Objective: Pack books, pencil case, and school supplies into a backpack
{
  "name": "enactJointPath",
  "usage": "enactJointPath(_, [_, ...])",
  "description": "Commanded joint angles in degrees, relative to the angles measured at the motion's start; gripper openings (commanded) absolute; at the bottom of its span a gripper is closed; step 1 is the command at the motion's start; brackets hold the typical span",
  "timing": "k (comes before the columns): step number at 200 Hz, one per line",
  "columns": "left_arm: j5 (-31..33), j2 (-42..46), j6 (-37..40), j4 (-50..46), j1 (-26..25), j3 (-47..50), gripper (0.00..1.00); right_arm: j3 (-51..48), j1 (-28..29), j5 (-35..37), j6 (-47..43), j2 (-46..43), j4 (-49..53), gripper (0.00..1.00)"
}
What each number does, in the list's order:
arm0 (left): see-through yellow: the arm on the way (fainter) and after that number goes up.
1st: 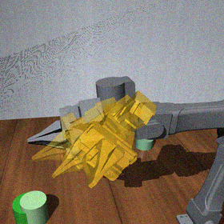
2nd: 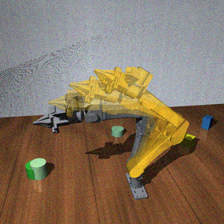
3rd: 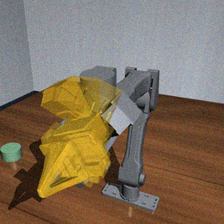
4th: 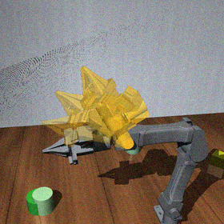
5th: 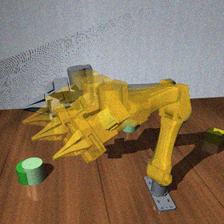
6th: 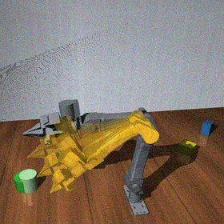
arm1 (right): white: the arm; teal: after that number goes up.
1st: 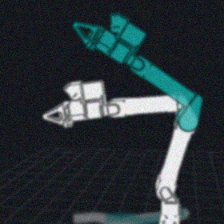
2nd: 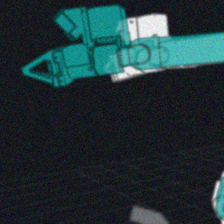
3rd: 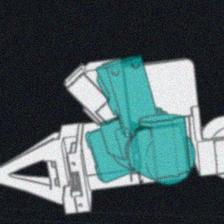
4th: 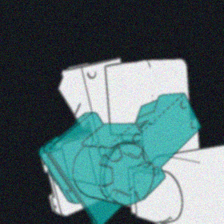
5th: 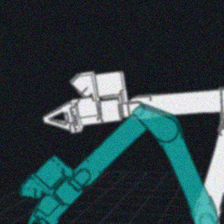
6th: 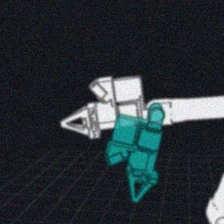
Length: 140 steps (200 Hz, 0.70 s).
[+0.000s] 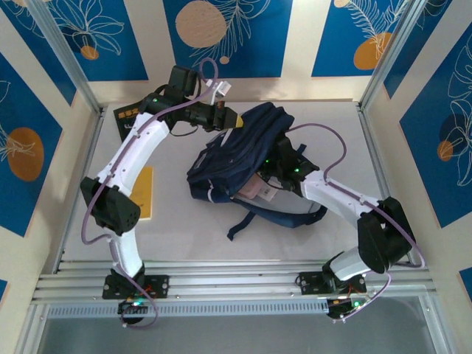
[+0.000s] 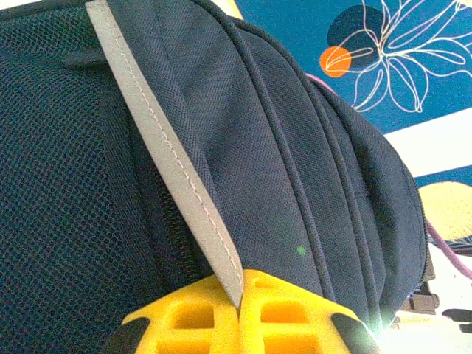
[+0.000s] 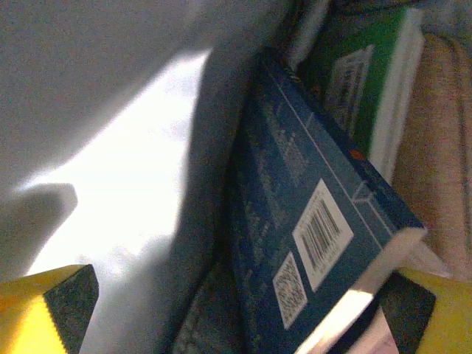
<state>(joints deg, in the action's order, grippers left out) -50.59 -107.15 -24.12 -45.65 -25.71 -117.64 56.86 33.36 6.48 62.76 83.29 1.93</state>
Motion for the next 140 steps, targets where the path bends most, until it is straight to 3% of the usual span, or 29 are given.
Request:
enactJointPath(1, [-3.0, 5.7, -0.9, 7.4, 1.4, -0.1, 0.00, 0.0, -0.2, 1.1, -3.5, -3.1, 4.2, 1.00])
enactJointPath(50, [-1.1, 7.8, -0.3, 7.2, 1.8, 3.6, 0.00, -2.3, -0.4, 8.0, -6.3, -12.0, 13.9, 0.98])
enactJointPath(85, [2.8, 8.7, 0.8, 6.5, 1.3, 9.5, 0.00, -10.7, 0.3, 17.1, -5.9, -26.3, 17.7, 0.93])
enactJointPath(125, [8.5, 7.6, 1.1, 7.9, -2.2, 16.2, 0.00, -12.8, -0.3, 30.6, -2.8, -41.1, 30.1, 0.90])
enactJointPath(140, [8.4, 6.1, -0.3, 9.3, -3.9, 17.3, 0.09, -12.0, -0.3, 31.9, -5.2, -43.8, 31.0, 0.88])
